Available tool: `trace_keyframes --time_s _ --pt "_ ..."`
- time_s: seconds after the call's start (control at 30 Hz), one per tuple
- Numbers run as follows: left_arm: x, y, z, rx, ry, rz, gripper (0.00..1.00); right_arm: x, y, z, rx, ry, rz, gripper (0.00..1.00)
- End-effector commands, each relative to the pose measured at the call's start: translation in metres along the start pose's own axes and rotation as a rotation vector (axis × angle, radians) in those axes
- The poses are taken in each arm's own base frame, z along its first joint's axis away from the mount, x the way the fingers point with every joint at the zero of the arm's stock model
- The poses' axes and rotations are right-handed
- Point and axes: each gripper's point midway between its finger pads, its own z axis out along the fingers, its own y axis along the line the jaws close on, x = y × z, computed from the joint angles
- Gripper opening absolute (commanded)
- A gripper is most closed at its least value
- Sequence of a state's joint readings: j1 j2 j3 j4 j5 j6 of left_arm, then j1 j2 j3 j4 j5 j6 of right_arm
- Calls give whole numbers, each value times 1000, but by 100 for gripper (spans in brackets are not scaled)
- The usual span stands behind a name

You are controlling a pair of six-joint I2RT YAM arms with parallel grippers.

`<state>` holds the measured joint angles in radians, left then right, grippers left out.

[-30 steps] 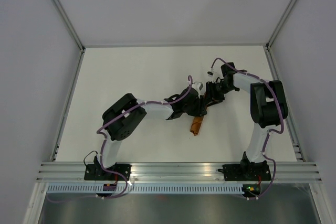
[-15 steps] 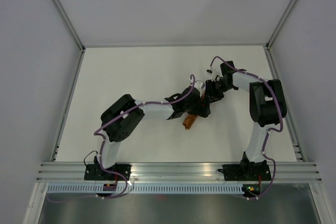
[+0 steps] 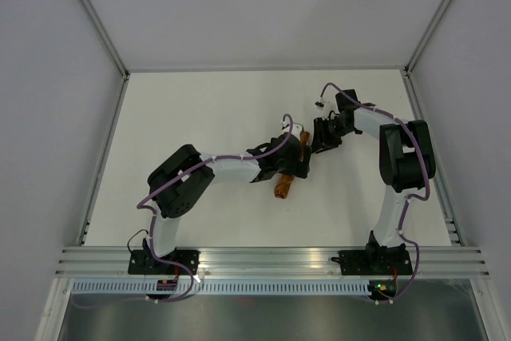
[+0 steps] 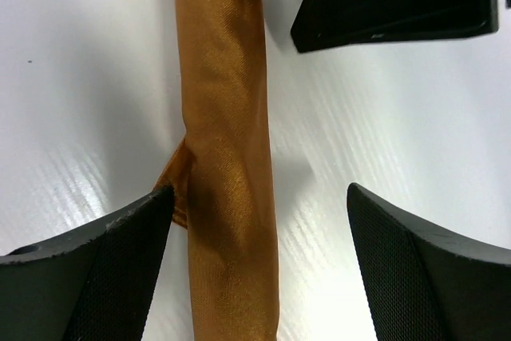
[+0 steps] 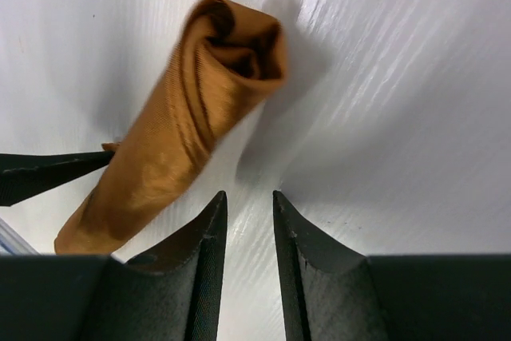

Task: Fold the napkin, place the utensils inside, and roll it up
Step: Roll the napkin with the utensil

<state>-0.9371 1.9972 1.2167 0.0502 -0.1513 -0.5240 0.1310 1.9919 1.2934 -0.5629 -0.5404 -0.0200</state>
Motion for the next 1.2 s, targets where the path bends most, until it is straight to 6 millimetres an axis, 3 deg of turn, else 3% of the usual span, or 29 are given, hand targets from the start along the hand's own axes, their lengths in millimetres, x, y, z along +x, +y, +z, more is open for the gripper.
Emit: trace_keyframes --time_s 0.0,0.13,0.4,0.67,0.8,1.17 --pt "48 46 -9 -147 162 65 93 2 -42 9 166 17 -14 36" --pt "51 49 -7 -125 181 34 87 -14 -33 2 141 -18 -16 37" --pt "57 45 -5 -24 202 -48 58 -16 -15 -4 79 -15 -25 37" --pt "64 32 0 90 235 -133 43 -24 37 -15 -138 -69 -76 40" --pt "67 30 2 128 241 -182 41 -30 55 -19 -221 -92 -92 49" --pt "76 23 7 162 267 -298 39 -15 36 0 -93 -41 -8 59"
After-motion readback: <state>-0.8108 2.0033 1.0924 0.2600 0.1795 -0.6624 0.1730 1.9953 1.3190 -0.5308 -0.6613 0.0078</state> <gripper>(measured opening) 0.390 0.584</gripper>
